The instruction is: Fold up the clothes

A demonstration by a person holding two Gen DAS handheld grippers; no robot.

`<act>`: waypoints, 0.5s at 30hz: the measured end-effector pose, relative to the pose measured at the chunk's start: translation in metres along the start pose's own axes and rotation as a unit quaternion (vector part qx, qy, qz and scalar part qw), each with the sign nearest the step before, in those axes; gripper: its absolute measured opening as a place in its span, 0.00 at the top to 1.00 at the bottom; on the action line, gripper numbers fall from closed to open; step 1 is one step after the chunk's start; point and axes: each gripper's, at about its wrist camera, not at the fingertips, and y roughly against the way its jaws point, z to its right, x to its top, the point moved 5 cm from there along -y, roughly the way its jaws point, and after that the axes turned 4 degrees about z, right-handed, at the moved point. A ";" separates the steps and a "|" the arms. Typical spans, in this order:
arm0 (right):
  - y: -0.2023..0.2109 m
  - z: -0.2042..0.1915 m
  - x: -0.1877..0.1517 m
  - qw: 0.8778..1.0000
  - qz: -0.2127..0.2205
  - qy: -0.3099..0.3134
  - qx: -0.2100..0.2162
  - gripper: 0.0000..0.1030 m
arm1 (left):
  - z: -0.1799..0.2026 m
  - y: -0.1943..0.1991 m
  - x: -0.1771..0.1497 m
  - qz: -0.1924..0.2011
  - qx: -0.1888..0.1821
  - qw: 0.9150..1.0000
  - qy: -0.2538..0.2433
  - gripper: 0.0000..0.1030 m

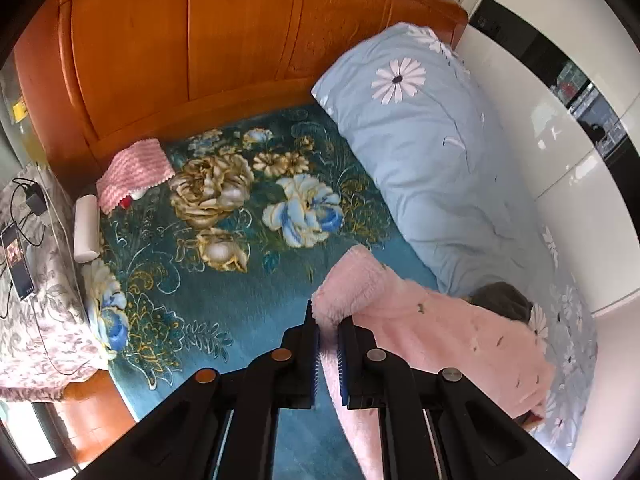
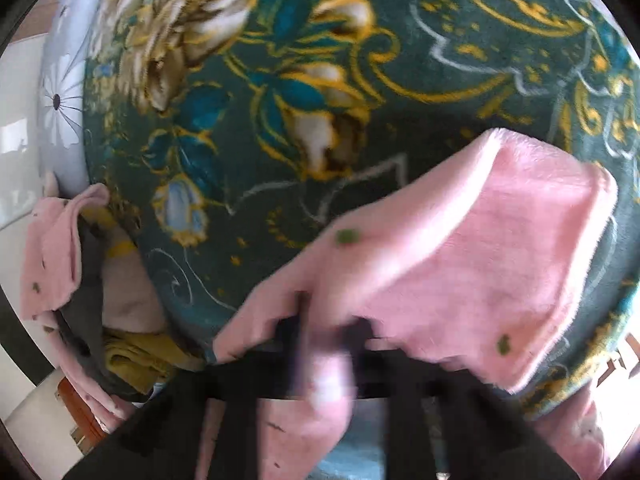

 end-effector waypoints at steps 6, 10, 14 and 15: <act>0.086 -0.017 0.030 0.995 0.079 0.033 0.060 0.96 | 0.009 -0.013 -0.018 -0.024 -0.016 1.000 -0.008 0.92; 0.186 -0.043 0.045 0.967 0.187 0.129 0.111 0.96 | 0.007 -0.021 -0.046 -0.056 -0.034 0.998 -0.013 0.92; 0.238 -0.025 0.041 0.940 0.258 0.207 0.078 0.96 | -0.017 -0.044 -0.084 -0.087 -0.004 0.996 -0.018 0.92; 0.229 -0.011 0.043 0.945 0.250 0.203 0.058 0.96 | -0.022 -0.050 -0.092 -0.092 0.004 0.996 -0.018 0.92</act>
